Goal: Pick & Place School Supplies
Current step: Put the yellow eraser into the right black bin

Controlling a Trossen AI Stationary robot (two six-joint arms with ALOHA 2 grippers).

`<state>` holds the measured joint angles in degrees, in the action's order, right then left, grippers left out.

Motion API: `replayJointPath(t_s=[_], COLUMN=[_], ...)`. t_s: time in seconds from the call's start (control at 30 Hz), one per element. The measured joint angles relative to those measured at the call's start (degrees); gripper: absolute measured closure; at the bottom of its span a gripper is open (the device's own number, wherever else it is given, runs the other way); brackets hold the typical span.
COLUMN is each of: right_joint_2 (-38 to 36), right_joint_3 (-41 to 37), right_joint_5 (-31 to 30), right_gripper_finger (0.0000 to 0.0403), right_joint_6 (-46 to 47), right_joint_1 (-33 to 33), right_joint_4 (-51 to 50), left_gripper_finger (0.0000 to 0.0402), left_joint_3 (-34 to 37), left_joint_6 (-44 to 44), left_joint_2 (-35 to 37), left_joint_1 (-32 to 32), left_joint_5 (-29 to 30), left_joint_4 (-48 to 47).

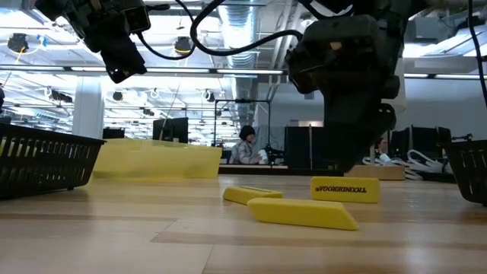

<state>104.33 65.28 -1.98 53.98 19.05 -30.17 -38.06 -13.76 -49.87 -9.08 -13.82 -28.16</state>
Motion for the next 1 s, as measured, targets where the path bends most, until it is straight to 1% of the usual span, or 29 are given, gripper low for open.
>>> replayJointPath(t_s=[0.37,0.5,0.57,0.67,0.83,0.93,1.0], right_joint_2=[0.15,2.26,3.88,5.98,6.69,6.75,6.78], right_joint_3=[-0.02,-0.33,0.21,0.14,0.2,0.24,0.22], right_joint_5=[-0.02,1.01,2.68,3.49,3.79,3.69,4.07], right_gripper_finger=[0.0193,0.0193,0.0193,0.0193,0.0193,0.0201,0.0218], right_joint_6=[-0.53,-0.89,-0.7,-0.4,-0.4,-0.59,-0.51], right_joint_1=[-0.01,0.02,0.02,0.11,0.09,-0.46,-0.59], right_joint_4=[0.84,2.17,6.26,7.64,8.55,7.45,6.73], left_gripper_finger=[0.0325,0.0325,0.0325,0.0325,0.0325,0.0325,0.0325], left_joint_3=[0.0,0.0,0.0,0.0,0.02,0.02,0.02], left_joint_6=[0.0,0.0,-0.01,0.0,0.0,0.14,0.19], left_joint_2=[0.0,0.0,-0.02,-0.02,-0.04,-0.02,-0.02], left_joint_1=[0.0,0.0,0.0,0.0,0.0,0.0,0.0], left_joint_5=[0.0,0.0,0.0,0.0,0.0,0.0,0.0], left_joint_4=[-0.15,-0.2,-0.19,-0.46,-1.57,-1.49,-1.49])
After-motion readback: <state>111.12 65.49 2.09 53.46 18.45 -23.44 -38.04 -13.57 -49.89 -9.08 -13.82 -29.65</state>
